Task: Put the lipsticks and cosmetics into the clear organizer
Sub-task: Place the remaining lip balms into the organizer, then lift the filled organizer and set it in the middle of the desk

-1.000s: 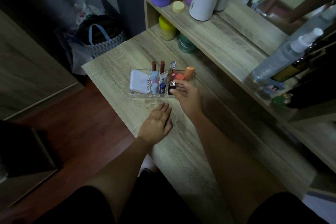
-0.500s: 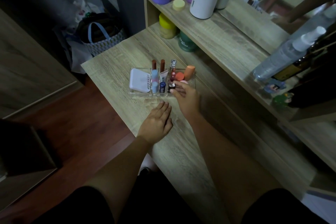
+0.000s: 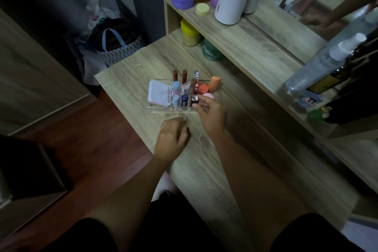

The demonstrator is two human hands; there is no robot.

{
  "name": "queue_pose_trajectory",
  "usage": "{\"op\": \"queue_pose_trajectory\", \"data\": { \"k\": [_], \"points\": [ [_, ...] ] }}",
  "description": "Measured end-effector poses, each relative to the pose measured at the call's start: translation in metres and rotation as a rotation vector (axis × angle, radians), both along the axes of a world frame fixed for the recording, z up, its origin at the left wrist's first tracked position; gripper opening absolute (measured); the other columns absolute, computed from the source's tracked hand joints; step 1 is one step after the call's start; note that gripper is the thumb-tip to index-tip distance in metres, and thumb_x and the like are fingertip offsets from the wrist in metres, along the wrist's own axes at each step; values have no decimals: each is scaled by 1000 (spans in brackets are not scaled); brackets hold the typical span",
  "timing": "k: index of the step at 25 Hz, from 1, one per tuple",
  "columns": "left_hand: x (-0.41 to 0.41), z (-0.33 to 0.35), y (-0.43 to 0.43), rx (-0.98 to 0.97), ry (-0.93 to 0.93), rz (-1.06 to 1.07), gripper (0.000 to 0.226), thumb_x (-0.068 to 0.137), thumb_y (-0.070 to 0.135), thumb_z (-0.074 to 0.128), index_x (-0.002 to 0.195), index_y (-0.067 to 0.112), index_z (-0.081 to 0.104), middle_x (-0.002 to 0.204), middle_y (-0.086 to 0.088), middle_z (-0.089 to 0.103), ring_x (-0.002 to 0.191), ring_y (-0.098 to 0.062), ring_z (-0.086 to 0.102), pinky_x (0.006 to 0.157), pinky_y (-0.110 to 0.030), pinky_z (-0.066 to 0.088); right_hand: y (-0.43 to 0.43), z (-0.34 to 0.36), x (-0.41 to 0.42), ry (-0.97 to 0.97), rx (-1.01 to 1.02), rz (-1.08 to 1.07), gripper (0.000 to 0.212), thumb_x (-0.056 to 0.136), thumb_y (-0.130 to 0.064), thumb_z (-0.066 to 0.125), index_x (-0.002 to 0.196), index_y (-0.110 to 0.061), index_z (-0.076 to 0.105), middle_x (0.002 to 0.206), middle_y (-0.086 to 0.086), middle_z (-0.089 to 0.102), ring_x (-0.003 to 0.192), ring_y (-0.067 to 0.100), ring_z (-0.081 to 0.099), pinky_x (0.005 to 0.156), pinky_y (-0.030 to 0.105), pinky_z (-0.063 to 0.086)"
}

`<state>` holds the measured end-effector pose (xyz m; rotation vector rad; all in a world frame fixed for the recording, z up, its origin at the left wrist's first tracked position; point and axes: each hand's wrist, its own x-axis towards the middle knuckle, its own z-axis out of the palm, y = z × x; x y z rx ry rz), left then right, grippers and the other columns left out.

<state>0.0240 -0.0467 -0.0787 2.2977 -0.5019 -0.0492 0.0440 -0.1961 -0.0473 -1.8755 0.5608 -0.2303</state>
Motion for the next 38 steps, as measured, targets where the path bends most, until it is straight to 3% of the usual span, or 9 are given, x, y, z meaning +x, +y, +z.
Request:
{"op": "queue_pose_trajectory", "data": {
  "k": [4,8,11,14,20,27,30,33,38],
  "points": [
    [13,4,18,-173,75,481,15,82,17,51,88,5,54,89,-16,57,87,-31,52,72,-20,29,3,-4,-11,-27,-184,-118,36,79,1,70,114,-3,66,107,17,71,94,22,68,87,30,56],
    [44,14,33,-259,250,693,35,81,9,52,117,6,51,115,-15,61,104,-29,57,86,-26,38,-5,-11,-16,25,-385,-194,60,72,-20,77,125,-9,53,125,11,58,116,22,51,101,33,41],
    [63,22,32,-289,429,615,58,79,22,58,135,19,42,129,-7,60,111,-16,56,90,-22,37,-19,-16,-12,159,-356,-82,97,63,-27,84,142,-8,32,145,13,42,136,27,37,113,43,33],
    [77,26,30,-280,463,475,66,73,29,58,136,21,43,129,-5,60,109,-12,54,89,-24,38,-29,-20,-6,227,-199,-2,115,59,-19,88,149,-15,16,151,13,36,139,28,35,114,46,34],
    [87,21,34,-217,424,383,56,79,8,59,130,29,51,118,-3,67,101,-13,58,85,-24,41,-33,-20,-2,188,-77,-18,98,66,-11,83,146,-23,28,125,7,65,115,19,60,92,26,42],
    [85,28,36,-184,387,271,64,65,18,52,128,27,54,110,2,67,98,-11,58,86,-24,42,-29,-16,-21,166,-110,-110,96,58,-12,87,141,-18,39,119,7,69,111,18,63,90,20,43],
    [82,32,26,-165,382,229,63,67,8,54,128,24,54,112,-2,68,96,-11,57,86,-22,40,-27,-12,-42,118,-51,-186,98,58,-9,87,143,-17,38,122,7,67,113,18,62,98,28,48],
    [73,37,11,-146,399,158,67,60,14,50,126,24,56,107,-1,67,94,-12,57,84,-22,39,-28,-8,-68,108,-31,-271,100,60,-9,86,145,-19,34,125,8,65,113,19,61,99,40,51],
    [46,46,-25,-130,427,10,72,56,13,45,127,19,55,117,-12,67,95,-14,55,85,-25,40,-31,-6,-127,57,-22,-480,94,59,-10,85,141,-25,40,118,4,68,105,16,63,92,31,51]
  ]
}}
